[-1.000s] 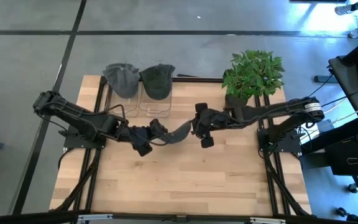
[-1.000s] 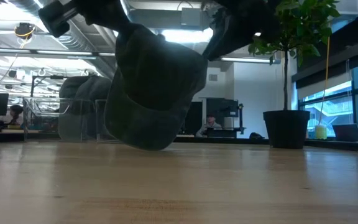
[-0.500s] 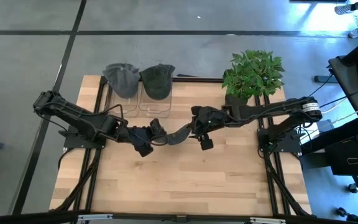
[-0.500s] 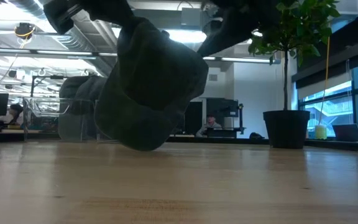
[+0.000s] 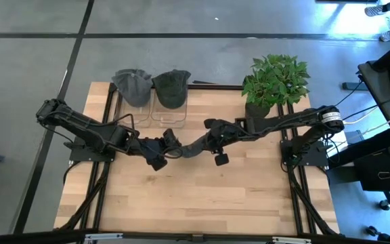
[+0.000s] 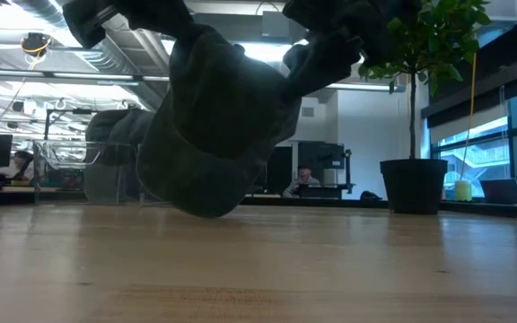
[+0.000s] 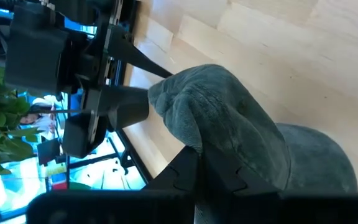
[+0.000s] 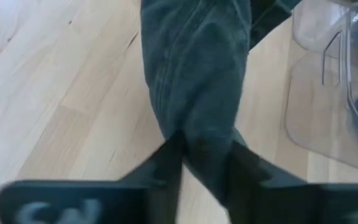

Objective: Pick & Place hat
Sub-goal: Put the black cap into the right transparent bin

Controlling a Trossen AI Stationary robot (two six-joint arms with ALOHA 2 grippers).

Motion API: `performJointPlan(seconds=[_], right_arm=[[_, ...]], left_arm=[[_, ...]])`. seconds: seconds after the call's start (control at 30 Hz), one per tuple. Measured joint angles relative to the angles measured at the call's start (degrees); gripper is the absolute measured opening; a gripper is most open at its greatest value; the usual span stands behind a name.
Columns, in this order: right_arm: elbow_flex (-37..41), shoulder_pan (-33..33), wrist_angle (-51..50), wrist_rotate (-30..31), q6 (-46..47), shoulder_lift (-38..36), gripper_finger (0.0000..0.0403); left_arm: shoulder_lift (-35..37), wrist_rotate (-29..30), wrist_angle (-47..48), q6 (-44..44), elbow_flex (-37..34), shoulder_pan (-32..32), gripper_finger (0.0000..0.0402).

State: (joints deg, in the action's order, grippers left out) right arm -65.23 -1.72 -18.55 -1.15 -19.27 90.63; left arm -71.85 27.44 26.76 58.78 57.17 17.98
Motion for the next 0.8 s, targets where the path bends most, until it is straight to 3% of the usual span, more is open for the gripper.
performJointPlan(seconds=[0.13, 0.47, 0.8], right_arm=[[0.0, 0.0, -0.1, 0.0, -2.5, 0.0, 0.0015], [0.0, 0.0, 0.5, 1.3, -2.3, 0.0, 0.0007], [0.0, 0.0, 0.9, 3.7, -2.4, 0.0, 0.0006]], left_arm=[[0.0, 0.1, 0.1, -1.2, 0.0, 0.0, 0.0021], [0.0, 2.4, 0.1, -3.8, 0.0, 0.0, 0.0026], [3.0, 1.5, 0.0, -9.6, 0.0, -1.0, 0.0095]])
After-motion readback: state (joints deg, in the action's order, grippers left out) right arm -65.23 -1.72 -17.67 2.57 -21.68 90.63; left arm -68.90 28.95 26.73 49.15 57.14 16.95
